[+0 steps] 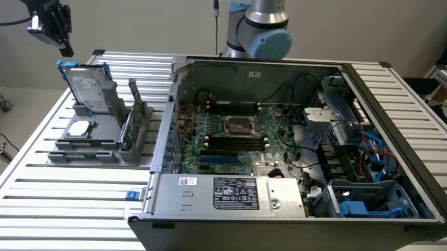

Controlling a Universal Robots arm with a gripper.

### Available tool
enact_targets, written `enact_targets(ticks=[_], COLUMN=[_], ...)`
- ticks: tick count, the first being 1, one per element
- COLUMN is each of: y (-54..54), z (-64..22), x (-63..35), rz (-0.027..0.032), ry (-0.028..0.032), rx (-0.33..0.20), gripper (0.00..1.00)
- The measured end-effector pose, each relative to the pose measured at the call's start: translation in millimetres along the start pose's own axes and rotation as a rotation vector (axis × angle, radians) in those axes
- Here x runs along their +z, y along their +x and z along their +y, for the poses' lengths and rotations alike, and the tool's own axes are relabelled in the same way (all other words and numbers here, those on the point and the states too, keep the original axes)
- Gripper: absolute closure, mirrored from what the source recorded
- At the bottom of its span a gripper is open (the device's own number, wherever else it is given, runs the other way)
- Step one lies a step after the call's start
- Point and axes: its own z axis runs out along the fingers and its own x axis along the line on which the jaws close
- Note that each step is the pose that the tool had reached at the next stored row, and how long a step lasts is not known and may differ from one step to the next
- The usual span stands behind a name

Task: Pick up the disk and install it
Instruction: 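Pick up the disk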

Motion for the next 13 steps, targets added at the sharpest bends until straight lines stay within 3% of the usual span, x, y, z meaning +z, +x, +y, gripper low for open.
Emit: enact_targets(ticks=[3, 4, 7, 9, 10, 11, 13], y=[0.0, 0.0, 0.0, 0.1, 0.3, 0.4, 0.6], z=[0.5, 0.5, 1.0, 1.3, 1.4, 1.5, 1.6], x=[0.2, 0.6, 2.7, 5.5, 7.3, 9.0, 12.6], rz=[0.0004, 0.0003, 0.0002, 0.0002, 0.0001, 0.0001, 0.0], ry=[-0.0029, -0.0034, -0.0056, -0.0079, -0.0087, -0.0095, -0.0104], rx=[0.0, 0.0, 0.0, 0.0, 0.0, 0.0, 0.0], gripper=[0.83, 0.7, 0.64, 0.52, 0.52, 0.46, 0.46])
